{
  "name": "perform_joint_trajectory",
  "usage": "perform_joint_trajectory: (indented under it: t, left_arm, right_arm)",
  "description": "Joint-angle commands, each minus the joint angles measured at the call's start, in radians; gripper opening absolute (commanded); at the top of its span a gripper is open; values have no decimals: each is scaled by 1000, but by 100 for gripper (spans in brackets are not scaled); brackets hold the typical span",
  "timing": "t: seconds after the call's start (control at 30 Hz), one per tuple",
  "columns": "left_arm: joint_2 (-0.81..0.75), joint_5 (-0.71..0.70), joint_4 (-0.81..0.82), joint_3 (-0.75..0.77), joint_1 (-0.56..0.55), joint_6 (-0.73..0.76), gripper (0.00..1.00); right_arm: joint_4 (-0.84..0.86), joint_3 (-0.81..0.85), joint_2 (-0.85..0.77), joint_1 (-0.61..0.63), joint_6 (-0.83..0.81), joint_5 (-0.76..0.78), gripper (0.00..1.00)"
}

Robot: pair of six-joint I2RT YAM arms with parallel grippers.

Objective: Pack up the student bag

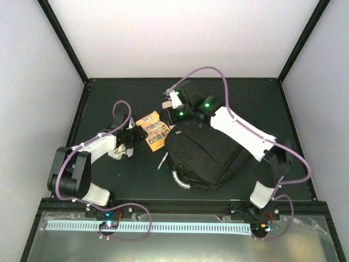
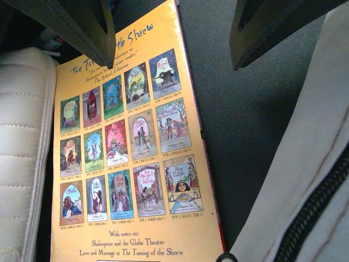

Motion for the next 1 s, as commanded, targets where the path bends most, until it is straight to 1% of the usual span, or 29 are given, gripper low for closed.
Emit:
perform_joint_trajectory:
  t: [0.0, 0.07, 0.13, 0.23, 0.53, 0.97]
  left_arm:
    - [-18, 31, 13, -4, 17, 19, 59]
    - [-15, 41, 18, -5, 21, 21, 59]
    - [-11, 51, 23, -4, 23, 22, 59]
    - [-1, 69, 37, -5, 23, 20, 59]
    - [33, 91, 61, -7, 24, 15, 59]
    - [54, 91, 69, -11, 23, 1, 60]
  right_arm:
    - [77, 90, 120, 28, 19, 55, 50]
    - [73, 131, 183, 36, 19, 78, 49]
    - [68, 166, 250, 37, 19, 104, 45]
    - [62, 197, 317, 39, 16, 137, 43]
    - [50, 201, 446, 37, 4, 225, 44]
    - [-5, 282, 617, 6, 10, 233, 47]
